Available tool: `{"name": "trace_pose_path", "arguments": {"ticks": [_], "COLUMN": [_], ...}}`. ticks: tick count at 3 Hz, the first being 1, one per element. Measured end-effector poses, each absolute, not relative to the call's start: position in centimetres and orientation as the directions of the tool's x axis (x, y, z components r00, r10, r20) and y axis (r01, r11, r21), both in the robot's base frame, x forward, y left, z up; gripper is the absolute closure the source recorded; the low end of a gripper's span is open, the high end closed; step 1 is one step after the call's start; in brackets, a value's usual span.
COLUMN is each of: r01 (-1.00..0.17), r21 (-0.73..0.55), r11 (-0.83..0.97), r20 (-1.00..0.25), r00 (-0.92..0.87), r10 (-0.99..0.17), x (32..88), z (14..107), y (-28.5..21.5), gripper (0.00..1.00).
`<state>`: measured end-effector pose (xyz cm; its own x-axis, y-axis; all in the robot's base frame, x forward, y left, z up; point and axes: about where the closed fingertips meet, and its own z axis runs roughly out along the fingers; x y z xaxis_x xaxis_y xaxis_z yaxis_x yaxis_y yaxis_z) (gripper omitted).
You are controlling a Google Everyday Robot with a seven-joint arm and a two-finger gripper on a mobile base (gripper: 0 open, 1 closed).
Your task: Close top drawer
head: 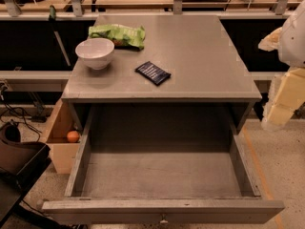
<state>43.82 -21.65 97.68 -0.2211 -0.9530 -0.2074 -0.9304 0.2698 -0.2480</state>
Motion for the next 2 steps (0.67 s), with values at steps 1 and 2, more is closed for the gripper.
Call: {"name": "trace_pose_path", "arguments": {"ticks": [1,2], "r01": [-0.928,-0.922], "r21": [-0.256,-0.263], "r11": [0.271,0.284], "r20": [-0.209,-0.209], "r00": [-0.221,-0.233], "r10": [-0.953,-0.95], "x": [43.7,42.0], "z": [97.7,96.0], "y": [-21.7,-22.6], "gripper": [0.0,0.18]}}
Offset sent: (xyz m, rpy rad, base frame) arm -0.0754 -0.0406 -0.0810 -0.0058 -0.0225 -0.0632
